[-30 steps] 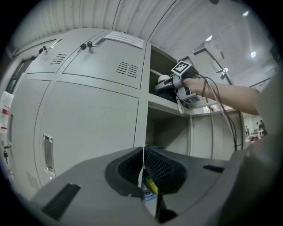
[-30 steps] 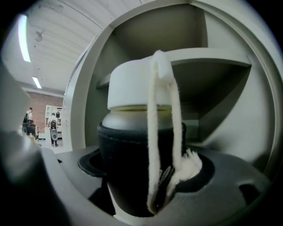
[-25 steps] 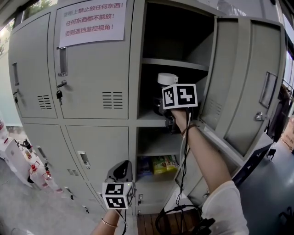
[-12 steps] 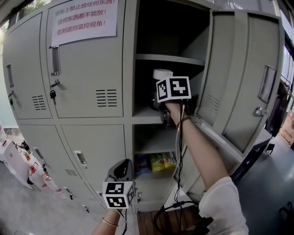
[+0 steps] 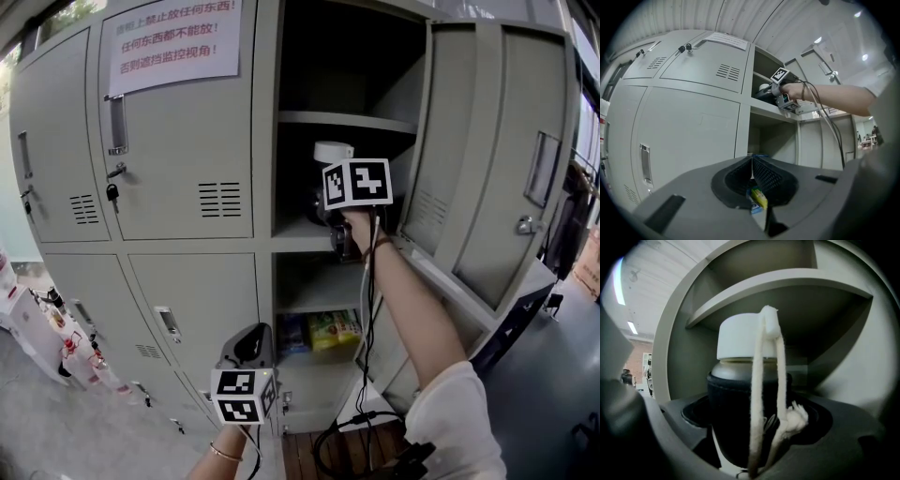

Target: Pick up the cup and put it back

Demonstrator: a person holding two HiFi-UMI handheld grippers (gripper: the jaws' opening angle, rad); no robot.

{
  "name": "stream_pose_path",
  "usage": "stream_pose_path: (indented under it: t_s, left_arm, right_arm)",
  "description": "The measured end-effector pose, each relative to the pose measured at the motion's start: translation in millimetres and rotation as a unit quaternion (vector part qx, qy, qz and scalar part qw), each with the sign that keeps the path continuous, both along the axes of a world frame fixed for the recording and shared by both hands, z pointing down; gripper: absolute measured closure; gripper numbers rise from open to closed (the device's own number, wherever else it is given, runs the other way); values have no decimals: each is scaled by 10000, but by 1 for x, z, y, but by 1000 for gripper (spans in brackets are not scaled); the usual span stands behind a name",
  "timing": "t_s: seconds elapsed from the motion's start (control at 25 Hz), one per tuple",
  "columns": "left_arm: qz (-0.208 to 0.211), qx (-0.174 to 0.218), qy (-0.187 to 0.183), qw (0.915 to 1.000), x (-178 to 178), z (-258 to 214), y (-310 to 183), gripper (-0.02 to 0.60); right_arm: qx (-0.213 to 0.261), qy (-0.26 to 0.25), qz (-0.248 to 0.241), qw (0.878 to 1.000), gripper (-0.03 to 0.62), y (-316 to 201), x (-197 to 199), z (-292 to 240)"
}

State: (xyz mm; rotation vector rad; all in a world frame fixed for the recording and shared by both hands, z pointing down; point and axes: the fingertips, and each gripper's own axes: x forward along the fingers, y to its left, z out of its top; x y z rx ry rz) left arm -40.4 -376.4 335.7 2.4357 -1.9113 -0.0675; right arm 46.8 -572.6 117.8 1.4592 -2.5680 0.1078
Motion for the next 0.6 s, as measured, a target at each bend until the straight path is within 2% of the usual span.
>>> stream_pose_path:
  t_s: [0.6]
  left_arm:
    - [125, 35, -38, 9999, 13, -5, 15, 569]
  right_arm:
    - [335, -189, 86, 9992, 148, 40, 24, -20]
